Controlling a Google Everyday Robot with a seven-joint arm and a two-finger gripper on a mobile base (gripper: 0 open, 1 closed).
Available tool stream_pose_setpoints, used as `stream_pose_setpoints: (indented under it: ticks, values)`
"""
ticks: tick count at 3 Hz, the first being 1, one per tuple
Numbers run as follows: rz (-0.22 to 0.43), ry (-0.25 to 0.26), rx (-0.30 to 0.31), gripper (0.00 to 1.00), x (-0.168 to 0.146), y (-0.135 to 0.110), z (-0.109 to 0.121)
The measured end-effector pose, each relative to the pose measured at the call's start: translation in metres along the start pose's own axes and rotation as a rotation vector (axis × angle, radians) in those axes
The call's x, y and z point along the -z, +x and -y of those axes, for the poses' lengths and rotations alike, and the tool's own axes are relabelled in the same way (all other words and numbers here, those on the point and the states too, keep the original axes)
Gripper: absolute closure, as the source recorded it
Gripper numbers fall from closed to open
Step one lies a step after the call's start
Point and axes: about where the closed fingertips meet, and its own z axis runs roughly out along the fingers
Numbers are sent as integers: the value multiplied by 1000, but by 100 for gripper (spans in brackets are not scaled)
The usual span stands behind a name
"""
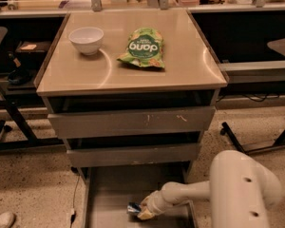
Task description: Pick redbull can from bottom drawer and place on counter
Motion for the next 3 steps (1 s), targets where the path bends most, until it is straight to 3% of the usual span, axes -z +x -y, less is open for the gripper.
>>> stream_pose_setpoints:
  ticks: [2, 3]
  values:
    - [79, 60, -145, 100, 104, -4, -32]
    - [81, 160, -138, 100, 177, -15, -29]
